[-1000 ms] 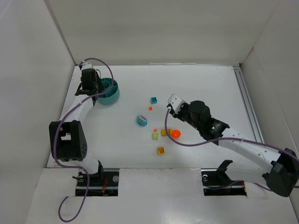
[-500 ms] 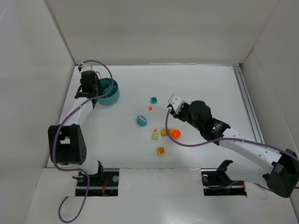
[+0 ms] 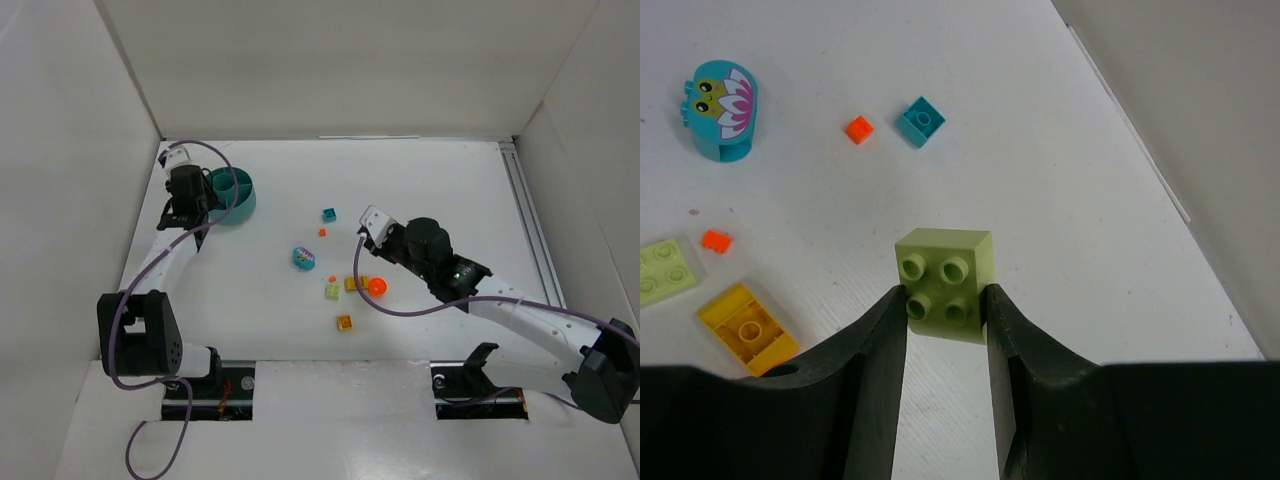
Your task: Sort the legos into containers by color
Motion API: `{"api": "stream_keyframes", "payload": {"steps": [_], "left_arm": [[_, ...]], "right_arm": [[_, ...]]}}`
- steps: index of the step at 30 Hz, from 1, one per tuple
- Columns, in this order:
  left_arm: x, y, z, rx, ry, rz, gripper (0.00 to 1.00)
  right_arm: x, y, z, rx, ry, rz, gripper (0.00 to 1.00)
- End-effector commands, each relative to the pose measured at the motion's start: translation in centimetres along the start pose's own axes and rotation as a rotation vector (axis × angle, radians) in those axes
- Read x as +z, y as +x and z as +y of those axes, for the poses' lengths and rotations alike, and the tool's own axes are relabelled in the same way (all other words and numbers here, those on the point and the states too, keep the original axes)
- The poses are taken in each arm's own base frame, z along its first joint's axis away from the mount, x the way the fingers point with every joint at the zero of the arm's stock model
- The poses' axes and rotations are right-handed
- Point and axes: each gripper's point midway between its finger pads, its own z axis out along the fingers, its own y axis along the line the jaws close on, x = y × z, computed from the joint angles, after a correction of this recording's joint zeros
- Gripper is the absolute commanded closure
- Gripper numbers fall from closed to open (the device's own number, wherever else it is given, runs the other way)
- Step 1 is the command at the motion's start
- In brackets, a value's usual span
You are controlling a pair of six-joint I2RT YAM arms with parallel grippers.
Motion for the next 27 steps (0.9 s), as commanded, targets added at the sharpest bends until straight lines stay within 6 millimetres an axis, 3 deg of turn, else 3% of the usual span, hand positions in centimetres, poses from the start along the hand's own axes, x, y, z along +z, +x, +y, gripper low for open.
{"api": "stream_keyframes", "payload": {"steps": [1, 3, 10, 21, 27], "left_arm": [[-0.2, -2.1, -1.0, -0.033, 0.039, -0.047, 1.00], [0.0, -1.2, -1.1, -0.019, 0.037, 0.006, 1.00], [-0.3, -1.3, -2.0, 0.019, 0.084, 0.045, 1.00], [1.6, 0.6, -2.0, 0.061, 0.079, 0.107, 1.00], [1.6, 0.0, -1.8, 0.063, 0.075, 0.095, 1.00]], "right_arm": [[-0.1, -1.1, -0.6, 0.003, 0.013, -0.043, 0.90], [-0.1, -1.2, -0.4, 0.003, 0.003, -0.048, 0.90], [-0.1, -1.2, -0.4, 0.003, 0.003, -0.048, 0.89], [-0.1, -1.3, -0.3, -0.007, -0.004, -0.053, 0.89], [0.4, -0.9, -0.5, -0.005, -0.004, -0.036, 0.89]]}}
